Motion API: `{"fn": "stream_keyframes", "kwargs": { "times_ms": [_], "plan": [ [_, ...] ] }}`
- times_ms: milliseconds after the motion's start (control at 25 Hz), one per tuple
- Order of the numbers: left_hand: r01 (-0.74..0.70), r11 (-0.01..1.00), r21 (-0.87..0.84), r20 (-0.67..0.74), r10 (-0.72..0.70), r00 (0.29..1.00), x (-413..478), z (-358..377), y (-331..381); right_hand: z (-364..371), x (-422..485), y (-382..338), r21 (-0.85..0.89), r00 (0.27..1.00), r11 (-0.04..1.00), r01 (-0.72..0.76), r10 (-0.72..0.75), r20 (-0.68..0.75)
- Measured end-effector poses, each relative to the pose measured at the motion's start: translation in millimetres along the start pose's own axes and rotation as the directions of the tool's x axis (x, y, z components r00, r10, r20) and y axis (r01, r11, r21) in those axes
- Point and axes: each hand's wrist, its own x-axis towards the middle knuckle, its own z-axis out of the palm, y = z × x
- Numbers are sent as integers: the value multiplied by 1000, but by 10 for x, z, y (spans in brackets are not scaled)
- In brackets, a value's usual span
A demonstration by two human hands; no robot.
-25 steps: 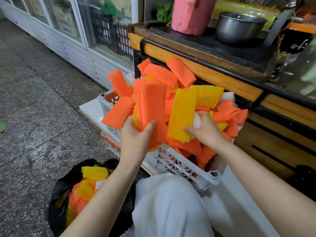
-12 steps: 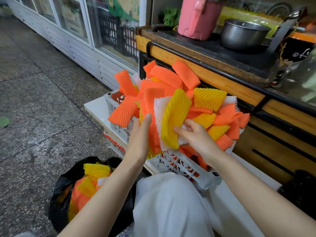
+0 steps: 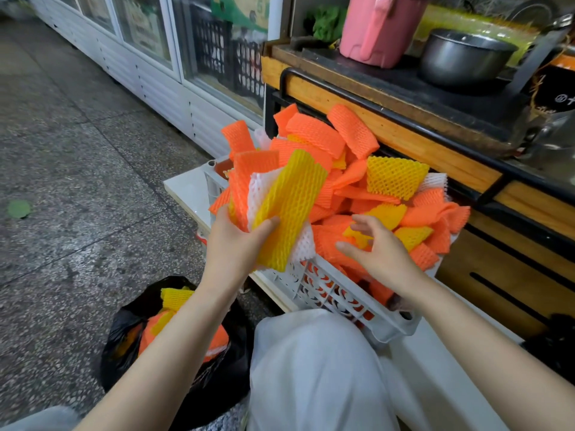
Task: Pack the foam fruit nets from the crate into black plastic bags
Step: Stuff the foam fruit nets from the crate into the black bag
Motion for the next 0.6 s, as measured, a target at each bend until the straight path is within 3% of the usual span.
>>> {"fn": "stream_keyframes", "kwargs": {
  "times_ms": [120, 280, 400, 600],
  "plan": [
    [17, 1000, -5, -34, -17, 999, 37, -37, -52, 160, 32, 75, -164, 985, 986, -22, 49, 166],
    [25, 1000, 2, -39, -25, 999, 12, -62, -52, 261, 169, 116, -225, 993, 973, 43, -16, 121],
    [14, 1000, -11, -37, -14, 999, 19, -95, -72, 164, 312, 227, -298, 983, 954, 24, 31, 180],
    [20, 1000, 24, -48, -19, 999, 12, -49, -42, 27, 346, 222, -236, 1000, 972, 1, -7, -25]
  ]
}}
